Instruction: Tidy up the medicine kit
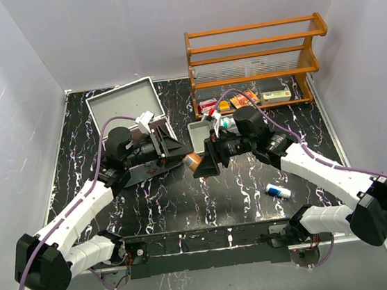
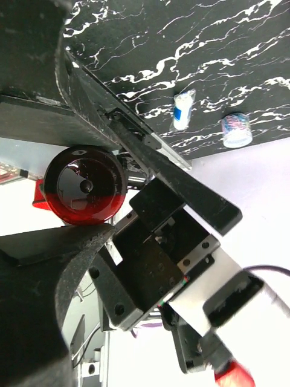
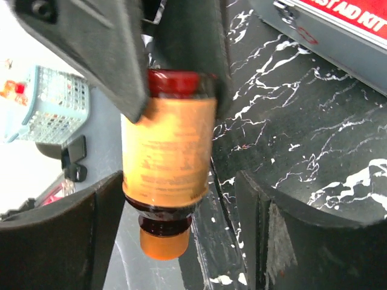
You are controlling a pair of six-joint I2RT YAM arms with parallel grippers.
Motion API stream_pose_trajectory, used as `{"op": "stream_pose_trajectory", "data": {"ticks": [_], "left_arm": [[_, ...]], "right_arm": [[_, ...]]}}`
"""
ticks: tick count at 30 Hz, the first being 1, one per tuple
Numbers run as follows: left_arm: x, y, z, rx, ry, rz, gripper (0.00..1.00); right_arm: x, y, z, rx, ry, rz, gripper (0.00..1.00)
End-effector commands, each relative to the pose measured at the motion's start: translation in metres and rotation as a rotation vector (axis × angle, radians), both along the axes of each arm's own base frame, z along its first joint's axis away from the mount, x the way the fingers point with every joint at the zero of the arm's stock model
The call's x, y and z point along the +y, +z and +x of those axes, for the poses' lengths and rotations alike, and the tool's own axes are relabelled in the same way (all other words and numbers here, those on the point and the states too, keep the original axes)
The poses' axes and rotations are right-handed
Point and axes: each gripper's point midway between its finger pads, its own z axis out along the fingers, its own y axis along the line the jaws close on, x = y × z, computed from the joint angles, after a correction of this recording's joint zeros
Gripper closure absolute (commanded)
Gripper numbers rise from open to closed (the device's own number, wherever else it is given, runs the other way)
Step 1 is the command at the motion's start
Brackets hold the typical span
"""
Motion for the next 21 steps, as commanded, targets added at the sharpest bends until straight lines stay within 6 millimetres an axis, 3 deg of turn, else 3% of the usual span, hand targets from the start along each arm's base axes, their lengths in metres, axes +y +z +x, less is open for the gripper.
{"op": "stream_pose_trajectory", "data": {"ticks": [1, 5, 9, 17, 21], "left_arm": [[0.006, 0.039, 0.017, -0.093, 0.133, -0.068, 0.71], [0.009, 0.044, 0.033, -0.03, 0.238, -0.127, 0.71], [0.008, 0.047, 0.042, 0.04, 0.281, -0.194, 0.71], [0.007, 0.047, 0.044, 0.096, 0.292, -0.211, 0.71], [0.008, 0.045, 0.043, 0.108, 0.298, -0.211, 0.71]], "right_arm": [[0.004, 0.036, 0.021, 0.042, -0.215, 0.162, 0.27], [-0.002, 0.074, 0.028, 0.152, -0.367, 0.461, 0.26], [-0.013, 0.087, 0.039, 0.246, -0.492, 0.622, 0.28], [-0.005, 0.091, 0.063, 0.306, -0.567, 0.635, 0.33], [0.002, 0.093, 0.066, 0.34, -0.547, 0.643, 0.46]]}}
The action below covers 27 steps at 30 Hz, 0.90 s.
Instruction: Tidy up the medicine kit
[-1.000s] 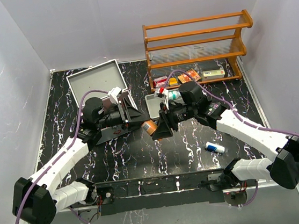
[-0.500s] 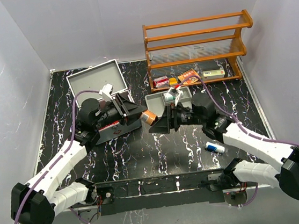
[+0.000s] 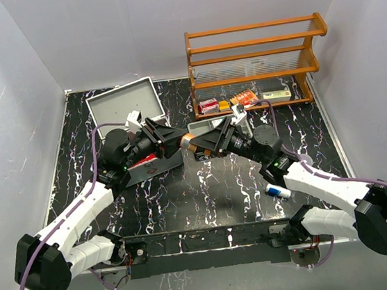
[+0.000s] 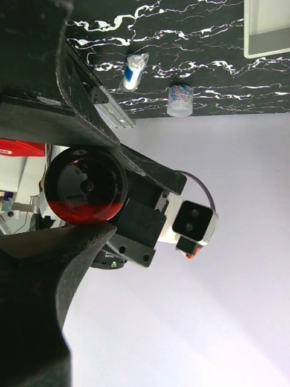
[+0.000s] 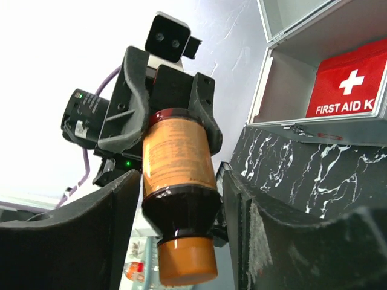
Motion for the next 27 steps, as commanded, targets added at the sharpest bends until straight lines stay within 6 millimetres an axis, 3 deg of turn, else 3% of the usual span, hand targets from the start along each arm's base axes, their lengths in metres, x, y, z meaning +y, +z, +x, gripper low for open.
{"op": "stream_pose_trajectory", "data": {"ticks": [1, 4, 6, 9, 12, 15, 20, 23, 27], "left_arm": [[0.001, 0.019, -0.002, -0.035, 0.008, -0.053, 0.7], [0.002, 0.012, -0.003, -0.019, 0.013, -0.037, 0.62], [0.005, 0.007, -0.004, -0.007, 0.022, -0.009, 0.47], [0.019, -0.012, -0.003, 0.007, 0.085, 0.14, 0.26], [0.045, -0.026, -0.003, -0.006, 0.175, 0.338, 0.15], [0.078, -0.036, -0.005, -0.044, 0.258, 0.535, 0.11], [0.118, -0.043, -0.014, -0.101, 0.319, 0.755, 0.11], [0.131, -0.042, -0.019, -0.131, 0.329, 0.825, 0.11], [0.135, -0.04, -0.024, -0.146, 0.307, 0.861, 0.11]], "right_arm": [[0.006, 0.044, 0.005, -0.047, 0.005, 0.118, 0.52], [0.008, 0.041, 0.005, -0.03, 0.017, 0.113, 0.65], [0.007, 0.034, 0.008, -0.013, 0.003, 0.088, 0.7], [0.0, 0.02, 0.015, 0.002, -0.01, 0.005, 0.72], [-0.018, -0.004, 0.029, 0.056, -0.022, -0.121, 0.72], [-0.045, -0.031, 0.042, 0.116, -0.025, -0.243, 0.72], [-0.096, -0.095, 0.057, 0.304, -0.011, -0.468, 0.71], [-0.124, -0.126, 0.07, 0.374, -0.058, -0.578, 0.73], [-0.139, -0.151, 0.09, 0.433, -0.085, -0.645, 0.74]]}}
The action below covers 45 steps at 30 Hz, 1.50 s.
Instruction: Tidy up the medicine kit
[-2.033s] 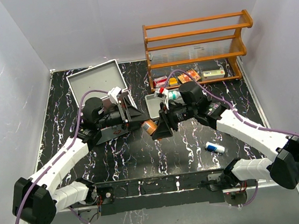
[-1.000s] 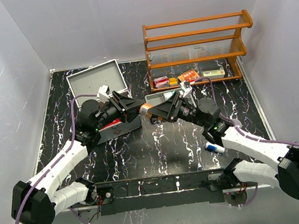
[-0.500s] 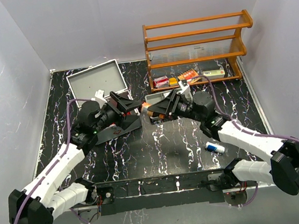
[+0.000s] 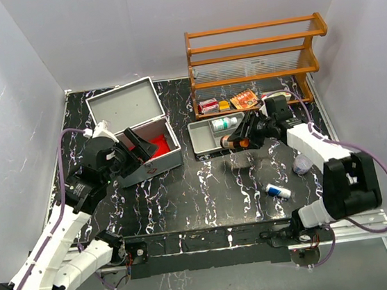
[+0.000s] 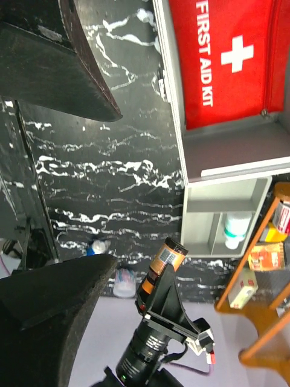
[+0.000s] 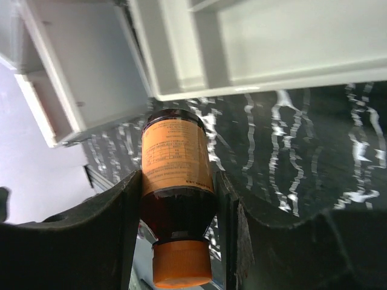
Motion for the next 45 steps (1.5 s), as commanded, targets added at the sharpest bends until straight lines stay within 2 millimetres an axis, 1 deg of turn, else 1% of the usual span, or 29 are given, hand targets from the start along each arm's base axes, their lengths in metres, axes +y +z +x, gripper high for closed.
{"op": "stream_pose_trajectory", "data": {"ticks": [1, 2, 4, 7, 8, 11, 13, 16, 18, 19, 20, 24, 27, 29, 31, 33, 34, 35, 39, 41, 45], "left_arm": [[0.016, -0.001, -0.009, -0.004, -0.024, 0.125, 0.11], [0.011, 0.0, -0.011, -0.004, -0.046, 0.11, 0.11], [0.002, -0.001, -0.014, 0.005, -0.09, 0.079, 0.11], [-0.006, -0.005, -0.019, 0.024, -0.12, 0.039, 0.11], [-0.007, -0.006, -0.02, 0.027, -0.123, 0.029, 0.12], [-0.01, -0.006, -0.022, 0.026, -0.133, 0.009, 0.12], [-0.009, -0.004, -0.023, 0.023, -0.135, 0.009, 0.12], [-0.009, -0.003, -0.023, 0.021, -0.139, 0.021, 0.12], [-0.008, -0.003, -0.022, 0.02, -0.142, 0.029, 0.12], [-0.008, -0.002, -0.022, 0.018, -0.141, 0.033, 0.12], [-0.007, -0.002, -0.022, 0.019, -0.139, 0.039, 0.12], [-0.005, 0.0, -0.021, 0.012, -0.134, 0.052, 0.12], [-0.004, 0.001, -0.021, 0.009, -0.135, 0.057, 0.11], [-0.004, 0.002, -0.021, 0.007, -0.135, 0.059, 0.11], [-0.003, 0.003, -0.021, 0.006, -0.136, 0.065, 0.11], [-0.002, 0.004, -0.021, 0.005, -0.135, 0.072, 0.11], [-0.001, 0.004, -0.021, 0.005, -0.133, 0.077, 0.11], [0.0, 0.005, -0.021, 0.001, -0.131, 0.079, 0.11], [0.001, 0.005, -0.021, -0.004, -0.129, 0.084, 0.11], [0.001, 0.006, -0.021, -0.004, -0.129, 0.087, 0.11], [0.003, 0.006, -0.02, -0.008, -0.127, 0.097, 0.11]], "right_arm": [[-0.012, -0.011, 0.01, 0.019, 0.058, -0.096, 0.74], [-0.012, -0.017, 0.014, 0.042, 0.06, -0.102, 0.74], [-0.01, -0.022, 0.022, 0.059, 0.074, -0.099, 0.74], [-0.006, -0.023, 0.036, 0.061, 0.088, -0.093, 0.74], [-0.005, -0.021, 0.043, 0.053, 0.09, -0.091, 0.74], [-0.003, -0.022, 0.053, 0.048, 0.093, -0.082, 0.74], [0.001, -0.023, 0.056, 0.05, 0.102, -0.064, 0.74], [0.002, -0.034, 0.057, 0.074, 0.104, -0.056, 0.72], [0.002, -0.035, 0.058, 0.077, 0.099, -0.062, 0.68], [0.0, -0.046, 0.059, 0.102, 0.095, -0.071, 0.66], [-0.001, -0.049, 0.06, 0.106, 0.092, -0.079, 0.64], [-0.007, -0.048, 0.068, 0.088, 0.058, -0.121, 0.5], [-0.012, -0.05, 0.074, 0.088, 0.032, -0.153, 0.44], [-0.017, -0.05, 0.077, 0.087, 0.01, -0.183, 0.38], [-0.022, -0.046, 0.08, 0.071, -0.015, -0.211, 0.33], [-0.029, -0.045, 0.083, 0.067, -0.047, -0.248, 0.32], [-0.032, -0.036, 0.085, 0.044, -0.064, -0.258, 0.32], [-0.034, -0.032, 0.086, 0.03, -0.075, -0.267, 0.33], [-0.042, -0.024, 0.088, -0.003, -0.1, -0.313, 0.36], [-0.037, -0.017, 0.086, -0.055, -0.061, -0.353, 0.37], [-0.024, 0.005, 0.079, -0.189, -0.049, -0.532, 0.35]]}}
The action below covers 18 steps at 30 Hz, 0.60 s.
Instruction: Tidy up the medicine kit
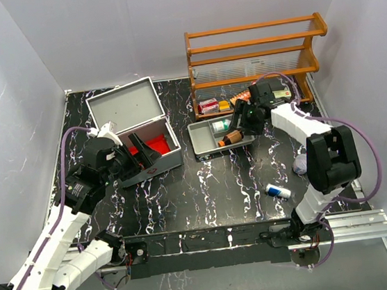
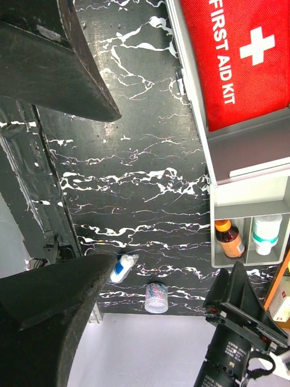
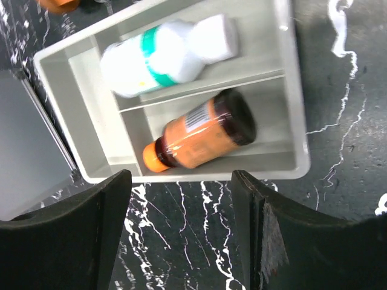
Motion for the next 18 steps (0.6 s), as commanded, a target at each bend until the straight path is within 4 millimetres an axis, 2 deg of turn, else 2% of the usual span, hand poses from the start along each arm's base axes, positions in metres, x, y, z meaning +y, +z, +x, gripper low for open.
{"op": "stream_pose_trajectory", "data": {"ticks": [1, 5, 10, 13, 18], "left_arm": [[0.004, 0.017, 0.001, -0.048, 0.001, 0.012, 0.11], [0.005, 0.017, 0.003, -0.053, 0.004, 0.022, 0.11], [0.002, 0.015, 0.003, -0.043, -0.007, 0.021, 0.11], [0.002, 0.012, 0.004, -0.039, -0.006, 0.023, 0.11], [0.0, 0.01, 0.004, -0.032, -0.01, 0.018, 0.11]], "right_arm": [[0.015, 0.061, 0.009, -0.255, 0.048, -0.192, 0.35], [0.021, 0.064, 0.004, -0.295, 0.049, -0.279, 0.35], [0.021, 0.049, 0.002, -0.246, 0.023, -0.369, 0.36], [0.024, 0.039, 0.001, -0.201, -0.049, -0.338, 0.44], [0.027, 0.023, 0.001, -0.149, -0.178, -0.296, 0.63]]}}
